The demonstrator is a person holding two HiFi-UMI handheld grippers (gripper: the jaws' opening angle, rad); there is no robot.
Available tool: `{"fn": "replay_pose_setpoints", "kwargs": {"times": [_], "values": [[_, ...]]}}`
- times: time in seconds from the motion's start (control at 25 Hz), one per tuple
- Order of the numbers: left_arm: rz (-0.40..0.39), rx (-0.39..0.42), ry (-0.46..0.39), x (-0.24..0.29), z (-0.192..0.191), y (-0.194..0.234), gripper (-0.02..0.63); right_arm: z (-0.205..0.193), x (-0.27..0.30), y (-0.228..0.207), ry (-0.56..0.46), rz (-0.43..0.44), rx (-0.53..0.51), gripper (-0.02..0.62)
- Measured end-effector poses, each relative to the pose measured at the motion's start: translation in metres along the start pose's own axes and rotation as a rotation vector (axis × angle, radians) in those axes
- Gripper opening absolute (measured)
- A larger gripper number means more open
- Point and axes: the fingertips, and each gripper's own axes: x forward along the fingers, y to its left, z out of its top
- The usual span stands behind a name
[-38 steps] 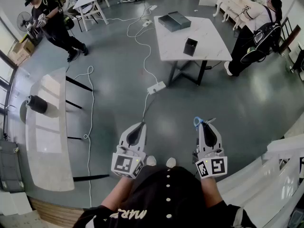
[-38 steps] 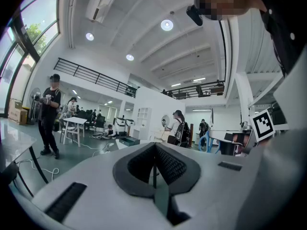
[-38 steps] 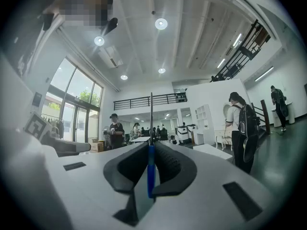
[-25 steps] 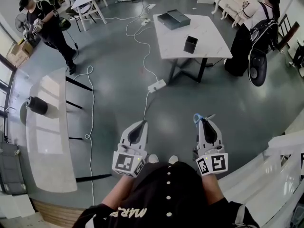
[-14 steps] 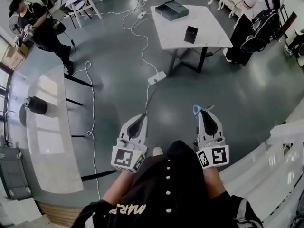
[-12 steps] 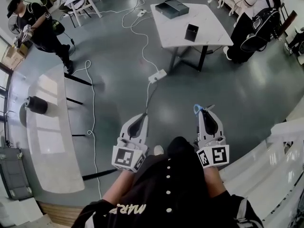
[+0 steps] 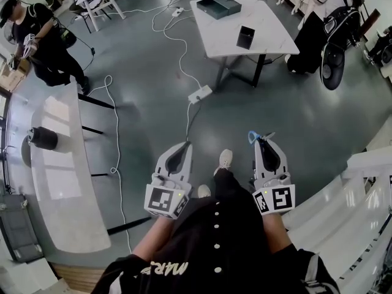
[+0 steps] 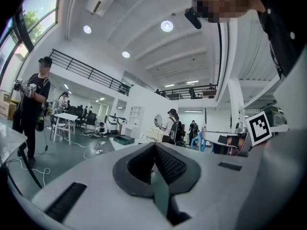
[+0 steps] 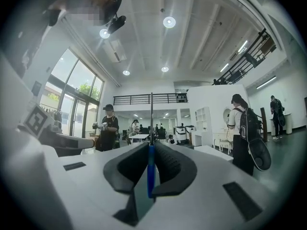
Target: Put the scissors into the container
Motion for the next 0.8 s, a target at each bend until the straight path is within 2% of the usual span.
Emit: {"fn": "replay_pose_setpoints", "kwargs": {"times": [0.48, 0.8], "values": [[-0.004, 0.003, 0.005, 0.043, 0.004, 0.02, 0.026, -0.006, 0.041, -0.02, 0.002, 0.004, 0.0, 0.052], [-0.006, 0.012, 0.017, 0.094, 0.006, 0.032, 0.026, -0.007, 0.081, -0.056, -0.001, 0.001, 0.018, 0.052]]}}
